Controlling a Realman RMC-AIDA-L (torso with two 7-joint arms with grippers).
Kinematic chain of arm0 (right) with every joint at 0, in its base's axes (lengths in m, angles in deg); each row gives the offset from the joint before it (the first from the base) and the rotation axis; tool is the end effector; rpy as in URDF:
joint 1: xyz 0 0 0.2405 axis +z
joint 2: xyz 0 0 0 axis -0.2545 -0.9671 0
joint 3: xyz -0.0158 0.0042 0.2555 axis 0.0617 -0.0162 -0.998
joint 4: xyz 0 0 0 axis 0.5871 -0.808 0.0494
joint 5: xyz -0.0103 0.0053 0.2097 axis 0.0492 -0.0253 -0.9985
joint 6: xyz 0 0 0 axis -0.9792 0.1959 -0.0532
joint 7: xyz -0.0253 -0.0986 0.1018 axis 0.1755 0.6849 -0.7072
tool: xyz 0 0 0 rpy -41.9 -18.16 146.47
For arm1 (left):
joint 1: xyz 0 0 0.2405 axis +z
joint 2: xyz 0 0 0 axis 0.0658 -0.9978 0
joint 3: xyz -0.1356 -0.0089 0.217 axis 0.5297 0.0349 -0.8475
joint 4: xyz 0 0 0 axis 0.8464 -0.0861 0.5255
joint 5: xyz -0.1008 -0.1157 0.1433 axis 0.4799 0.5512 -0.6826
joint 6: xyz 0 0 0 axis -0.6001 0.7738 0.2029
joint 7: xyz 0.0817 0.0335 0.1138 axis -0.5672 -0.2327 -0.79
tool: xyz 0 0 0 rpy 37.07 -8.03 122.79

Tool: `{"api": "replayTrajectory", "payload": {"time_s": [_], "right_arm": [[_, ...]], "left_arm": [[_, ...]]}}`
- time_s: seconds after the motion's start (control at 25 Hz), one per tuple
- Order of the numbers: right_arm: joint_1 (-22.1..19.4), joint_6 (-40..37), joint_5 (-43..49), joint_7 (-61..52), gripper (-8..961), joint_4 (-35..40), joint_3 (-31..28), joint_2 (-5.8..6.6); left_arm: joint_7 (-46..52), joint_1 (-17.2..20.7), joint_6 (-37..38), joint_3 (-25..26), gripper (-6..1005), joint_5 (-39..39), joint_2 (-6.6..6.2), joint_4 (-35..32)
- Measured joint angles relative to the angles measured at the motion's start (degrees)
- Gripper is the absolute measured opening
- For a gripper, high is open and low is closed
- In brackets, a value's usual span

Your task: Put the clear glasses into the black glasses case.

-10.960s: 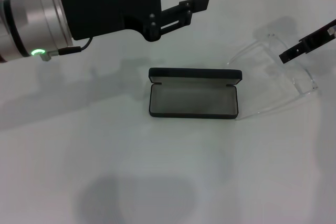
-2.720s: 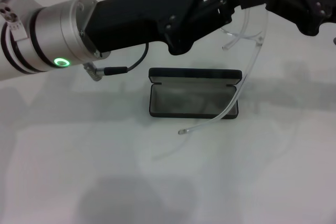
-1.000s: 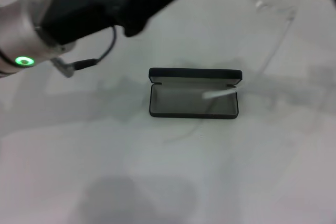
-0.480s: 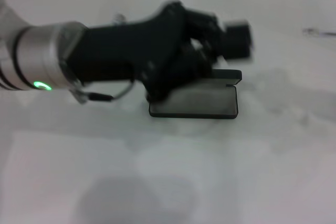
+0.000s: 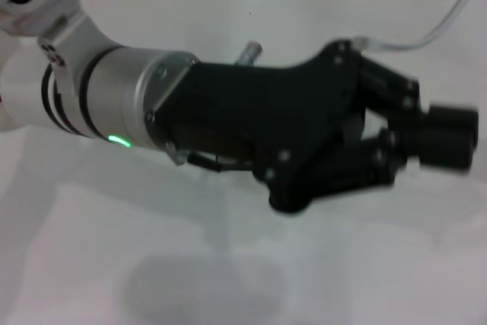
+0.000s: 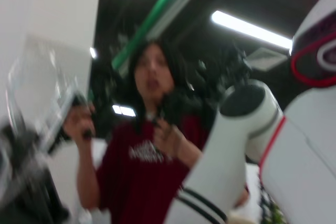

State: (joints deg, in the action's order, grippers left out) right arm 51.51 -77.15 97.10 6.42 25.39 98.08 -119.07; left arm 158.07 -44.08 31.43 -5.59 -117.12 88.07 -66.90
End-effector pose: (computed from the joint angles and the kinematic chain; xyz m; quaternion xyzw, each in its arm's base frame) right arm 0.1617 0.3128 0.0990 -0.6975 -0.1542 0.6781 0.1730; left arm -0.0831 0.2735 -0.0163 0.8134 -0.0373 0.5326 0.2311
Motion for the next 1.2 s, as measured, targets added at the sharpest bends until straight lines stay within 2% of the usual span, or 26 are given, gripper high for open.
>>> {"api": "replayTrajectory", "payload": {"time_s": [0.08,0.32,0.56,0.92,1.2], "right_arm": [[0.15,0.42,0.02,1.73,71,-0.94,2.46,0.02],[-0.15,2.14,0.03,3.59,71,-1.62,5.28,-0.04],[-0.06,3.53,0.01,3.67,72,-2.04,6.31,-0.07],[0.45,7.51,0.11,4.73,72,-2.19,11.14,-0.16],[0.27,7.74,-0.45,5.9,71,-2.19,10.93,-0.34]], "left_arm": [[-3.4,1.0,-0.17,0.23,86,5.11,0.08,2.48],[-5.46,1.96,-0.24,0.89,86,11.12,-0.17,6.43],[-5.49,2.96,-1.59,1.51,86,12.87,-0.05,6.6],[-5.3,3.34,-5.73,1.49,86,15.42,0.02,6.66],[-5.26,3.05,-5.99,1.0,87,14.79,-0.24,6.67]]}}
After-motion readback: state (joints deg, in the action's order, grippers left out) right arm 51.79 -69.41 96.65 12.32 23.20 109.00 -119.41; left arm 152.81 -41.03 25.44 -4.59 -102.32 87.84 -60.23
